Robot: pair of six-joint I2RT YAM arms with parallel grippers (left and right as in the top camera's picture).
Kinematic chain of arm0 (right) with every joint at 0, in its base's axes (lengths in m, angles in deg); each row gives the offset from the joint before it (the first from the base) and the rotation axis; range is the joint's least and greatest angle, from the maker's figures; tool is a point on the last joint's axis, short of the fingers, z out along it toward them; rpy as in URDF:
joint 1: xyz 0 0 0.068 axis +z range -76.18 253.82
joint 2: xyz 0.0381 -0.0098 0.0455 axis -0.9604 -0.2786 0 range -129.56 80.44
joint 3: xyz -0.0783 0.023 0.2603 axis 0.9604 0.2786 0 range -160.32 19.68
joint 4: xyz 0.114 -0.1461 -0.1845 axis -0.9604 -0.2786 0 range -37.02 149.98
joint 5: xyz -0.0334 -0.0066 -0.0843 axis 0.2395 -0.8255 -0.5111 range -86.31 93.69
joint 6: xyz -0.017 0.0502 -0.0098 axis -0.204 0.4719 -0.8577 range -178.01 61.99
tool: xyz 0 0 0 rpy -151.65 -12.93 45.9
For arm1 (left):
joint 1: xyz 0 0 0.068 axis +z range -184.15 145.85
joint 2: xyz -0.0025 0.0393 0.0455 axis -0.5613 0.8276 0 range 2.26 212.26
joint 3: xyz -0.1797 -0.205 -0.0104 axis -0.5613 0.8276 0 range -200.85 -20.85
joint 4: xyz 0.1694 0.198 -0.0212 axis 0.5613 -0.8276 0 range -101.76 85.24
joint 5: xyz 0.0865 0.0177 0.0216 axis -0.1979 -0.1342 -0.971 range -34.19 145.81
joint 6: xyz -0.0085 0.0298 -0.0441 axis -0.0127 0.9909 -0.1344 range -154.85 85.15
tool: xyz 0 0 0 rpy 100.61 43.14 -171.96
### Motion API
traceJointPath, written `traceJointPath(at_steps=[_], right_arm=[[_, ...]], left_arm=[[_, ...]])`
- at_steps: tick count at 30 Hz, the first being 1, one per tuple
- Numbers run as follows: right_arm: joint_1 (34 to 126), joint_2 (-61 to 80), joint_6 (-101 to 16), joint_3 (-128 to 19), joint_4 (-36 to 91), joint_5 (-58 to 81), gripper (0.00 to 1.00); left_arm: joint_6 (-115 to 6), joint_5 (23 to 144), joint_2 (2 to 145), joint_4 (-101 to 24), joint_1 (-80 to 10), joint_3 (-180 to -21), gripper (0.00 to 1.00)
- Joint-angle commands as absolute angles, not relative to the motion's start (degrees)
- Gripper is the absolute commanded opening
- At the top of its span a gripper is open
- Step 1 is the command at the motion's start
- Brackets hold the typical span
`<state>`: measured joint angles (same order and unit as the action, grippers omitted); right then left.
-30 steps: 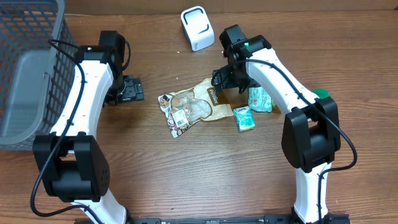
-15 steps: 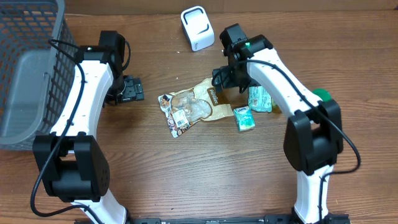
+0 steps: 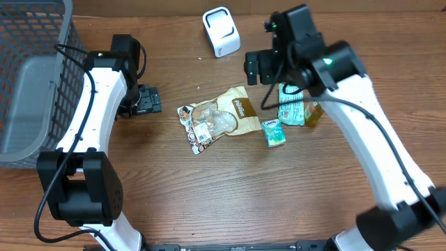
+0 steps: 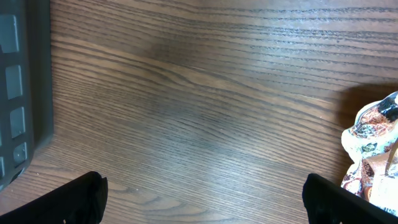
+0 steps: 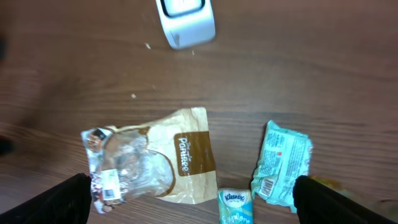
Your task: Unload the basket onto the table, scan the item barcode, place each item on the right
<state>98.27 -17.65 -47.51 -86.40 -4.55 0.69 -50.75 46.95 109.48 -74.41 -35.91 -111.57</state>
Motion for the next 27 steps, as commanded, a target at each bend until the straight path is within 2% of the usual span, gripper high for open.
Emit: traceJointPath(at_steps=[1,15,20,27], right_arm=[[98.2,-13.2,-47.1,-87.7,-4.4,0.3,1.0],[98.2,5.5,-48.0,-87.6,-4.5,-1.6,1.0],[98.2,11.9,-47.9,-86.8,-9.5,-2.1,1.0],[97.0,23.9,-47.5,-74.7,-4.9,-2.2,1.0]], left_arm=[[-50.3,46.4,110.1,-74.4,-35.8,-112.5,1.0],[-50.3,46.4,110.1,-74.4,-35.8,-112.5,1.0],[-50.3,46.4,110.1,-74.4,-35.8,-112.5,0.99],[-50.3,46.4,110.1,-74.4,-35.8,-112.5,1.0]])
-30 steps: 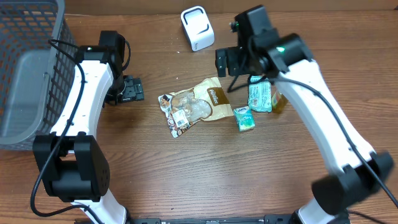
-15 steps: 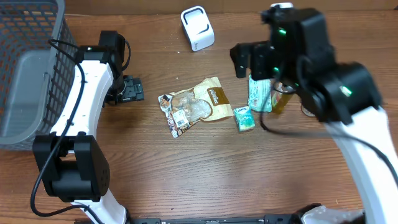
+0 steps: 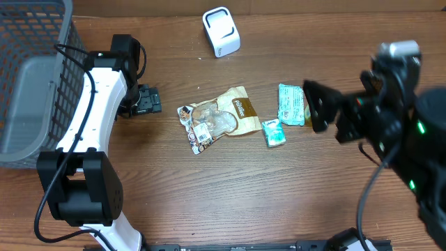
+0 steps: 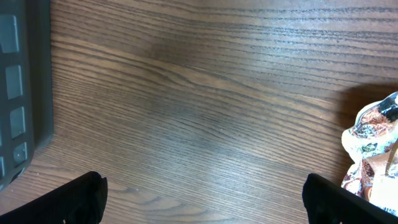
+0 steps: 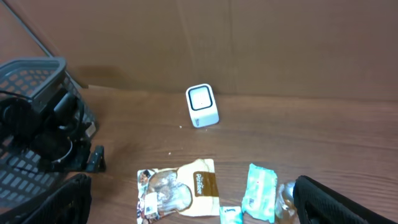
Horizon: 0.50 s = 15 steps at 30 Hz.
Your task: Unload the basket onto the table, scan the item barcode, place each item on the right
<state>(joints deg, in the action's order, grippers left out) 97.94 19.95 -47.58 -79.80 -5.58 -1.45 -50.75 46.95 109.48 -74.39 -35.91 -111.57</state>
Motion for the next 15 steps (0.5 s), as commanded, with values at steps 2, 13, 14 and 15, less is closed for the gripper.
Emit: traceJointPath(at_steps=[2,13,14,15], right_arm=[[96.2,27.9,-46.8,-69.9,-3.9,-1.8,1.0],[89.2,50.3,-45.3,-42.5,2.0,3.4,1.0],[88.9,51.8,-45.3,-41.1,2.1,3.4,1.0],[88.7,53.2,-45.3,-39.8,2.2,3.4,1.0]], left_arm=[[-50.3,46.4,110.1,-74.3,-35.8,-112.5,0.99],[-50.3,46.4,110.1,-74.3,-35.8,-112.5,1.0],[-50.3,46.4,110.1,-74.3,-35.8,-112.5,1.0],[-50.3,46.4,110.1,-74.4,-35.8,-112.5,1.0]])
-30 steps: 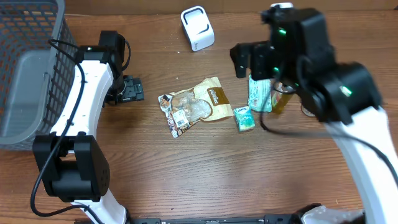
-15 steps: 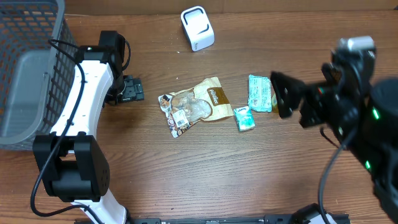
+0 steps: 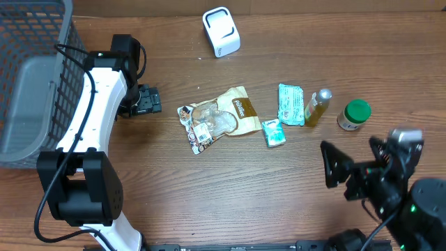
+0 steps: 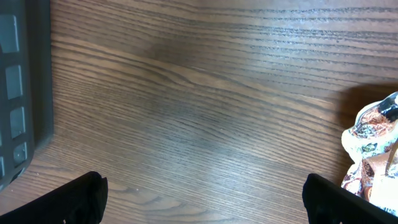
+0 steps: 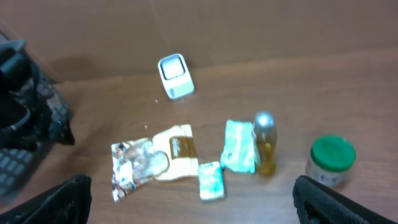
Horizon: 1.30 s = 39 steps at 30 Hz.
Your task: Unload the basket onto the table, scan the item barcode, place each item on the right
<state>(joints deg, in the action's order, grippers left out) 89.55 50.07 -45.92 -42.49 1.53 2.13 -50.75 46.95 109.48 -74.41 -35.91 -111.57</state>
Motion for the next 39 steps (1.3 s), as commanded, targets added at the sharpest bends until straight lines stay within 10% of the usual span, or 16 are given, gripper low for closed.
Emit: traceJointPath(at_steps=[1,25,39], right_arm=[[88.6,54.8,-45.3,-38.5,2.3,3.4,1.0],[86.7,80.3,-45.3,-15.2,9.7,3.9,1.0],[85.3,80.3,-46.5,-1.9,52.5,4.5,1.0]], left_arm=[[-50.3,46.4,110.1,-74.4,-35.8,-112.5,1.0],[-50.3,46.4,110.1,-74.4,-35.8,-112.5,0.99],[-50.3,46.4,110.1,-74.3,-35.8,-112.5,0.99]])
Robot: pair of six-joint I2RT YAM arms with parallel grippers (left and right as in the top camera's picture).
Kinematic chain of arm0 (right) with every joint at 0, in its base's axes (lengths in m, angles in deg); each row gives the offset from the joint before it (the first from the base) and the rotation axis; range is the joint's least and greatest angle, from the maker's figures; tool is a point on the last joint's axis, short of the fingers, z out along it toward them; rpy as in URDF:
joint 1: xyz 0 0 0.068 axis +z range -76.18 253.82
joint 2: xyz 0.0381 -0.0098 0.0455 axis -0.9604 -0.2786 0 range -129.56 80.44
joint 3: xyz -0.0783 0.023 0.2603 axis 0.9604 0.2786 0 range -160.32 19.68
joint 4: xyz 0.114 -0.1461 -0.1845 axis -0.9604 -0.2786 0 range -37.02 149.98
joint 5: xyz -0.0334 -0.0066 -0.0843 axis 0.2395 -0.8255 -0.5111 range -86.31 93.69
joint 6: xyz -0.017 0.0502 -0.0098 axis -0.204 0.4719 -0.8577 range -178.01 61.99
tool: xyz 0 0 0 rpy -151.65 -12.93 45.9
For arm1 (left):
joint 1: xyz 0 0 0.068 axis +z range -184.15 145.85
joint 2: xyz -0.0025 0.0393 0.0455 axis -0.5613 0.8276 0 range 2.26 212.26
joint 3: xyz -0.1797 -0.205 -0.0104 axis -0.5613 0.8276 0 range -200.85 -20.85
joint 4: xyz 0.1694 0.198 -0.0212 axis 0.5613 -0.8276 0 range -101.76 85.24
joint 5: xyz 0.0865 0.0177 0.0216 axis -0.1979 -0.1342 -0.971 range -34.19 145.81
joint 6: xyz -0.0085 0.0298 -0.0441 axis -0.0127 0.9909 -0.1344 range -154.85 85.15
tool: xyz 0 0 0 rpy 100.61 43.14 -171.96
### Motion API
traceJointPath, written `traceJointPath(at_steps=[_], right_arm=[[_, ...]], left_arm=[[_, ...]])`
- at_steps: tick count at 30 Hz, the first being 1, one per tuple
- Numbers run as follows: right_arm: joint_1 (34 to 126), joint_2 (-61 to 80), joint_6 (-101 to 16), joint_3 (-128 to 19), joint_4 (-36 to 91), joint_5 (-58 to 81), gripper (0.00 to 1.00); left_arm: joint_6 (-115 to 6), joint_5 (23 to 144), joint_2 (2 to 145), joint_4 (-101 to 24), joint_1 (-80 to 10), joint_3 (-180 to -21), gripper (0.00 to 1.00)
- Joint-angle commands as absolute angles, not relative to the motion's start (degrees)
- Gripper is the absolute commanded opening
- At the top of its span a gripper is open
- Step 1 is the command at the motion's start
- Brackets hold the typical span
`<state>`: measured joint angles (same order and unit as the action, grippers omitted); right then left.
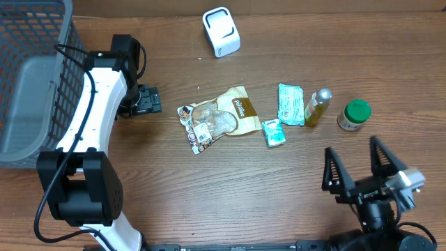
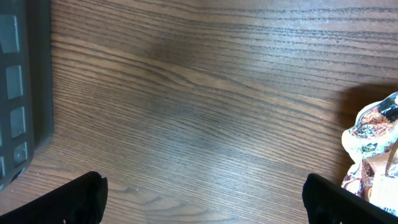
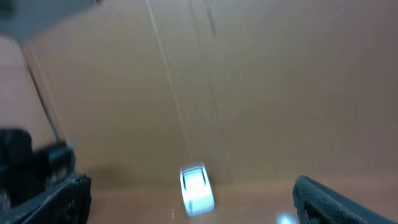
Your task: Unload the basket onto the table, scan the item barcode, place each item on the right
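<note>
The white barcode scanner (image 1: 221,31) stands at the back of the table; it is blurred in the right wrist view (image 3: 196,188). A brown snack bag (image 1: 217,118) lies mid-table, its edge at the right of the left wrist view (image 2: 376,146). Beside it are a small green tissue pack (image 1: 274,132), a teal wipes pack (image 1: 290,104), an amber bottle (image 1: 317,107) and a green-lidded jar (image 1: 354,115). My left gripper (image 1: 143,100) hovers open over bare wood left of the bag (image 2: 199,202). My right gripper (image 1: 352,155) is open and empty at the front right (image 3: 199,202).
A grey wire basket (image 1: 35,84) fills the far left, its wall at the left edge of the left wrist view (image 2: 25,93). A brown cardboard wall (image 3: 249,81) rises behind the table.
My right gripper has drawn back further toward the front edge and now faces the back wall, so only the scanner shows in its view. The left arm and the items have not moved.
My right gripper was first open above the wipes pack and snack bag. Then it stood to the right of the items, then near the front right of the table, and now at the front edge. It stayed open and empty; nothing on the table moved.
</note>
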<state>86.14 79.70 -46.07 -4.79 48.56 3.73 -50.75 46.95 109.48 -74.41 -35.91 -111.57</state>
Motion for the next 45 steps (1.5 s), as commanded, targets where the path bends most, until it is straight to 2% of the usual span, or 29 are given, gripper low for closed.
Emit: traceJointPath(at_steps=[1,8,13,22,32,42,45], right_arm=[[84.8,80.3,-46.5,-0.3,56.7,5.0,1.0],[81.3,80.3,-46.5,9.2,77.8,10.8,1.0],[79.3,80.3,-46.4,13.9,84.0,12.4,1.0],[77.9,80.3,-46.4,19.4,82.2,12.3,1.0],[77.9,80.3,-46.0,19.2,55.5,12.3,1.0],[77.9,80.3,-46.6,19.2,56.1,9.0,1.0],[77.9,80.3,-53.5,19.2,55.5,6.7,1.0]], left_arm=[[-50.3,46.4,110.1,-74.4,-35.8,-112.5,1.0],[-50.3,46.4,110.1,-74.3,-35.8,-112.5,1.0],[-50.3,46.4,110.1,-74.4,-35.8,-112.5,0.99],[-50.3,46.4,110.1,-74.4,-35.8,-112.5,0.99],[-50.3,46.4,110.1,-74.3,-35.8,-112.5,1.0],[-50.3,46.4,110.1,-74.3,-35.8,-112.5,1.0],[-50.3,46.4,110.1,-74.3,-35.8,-112.5,1.0]])
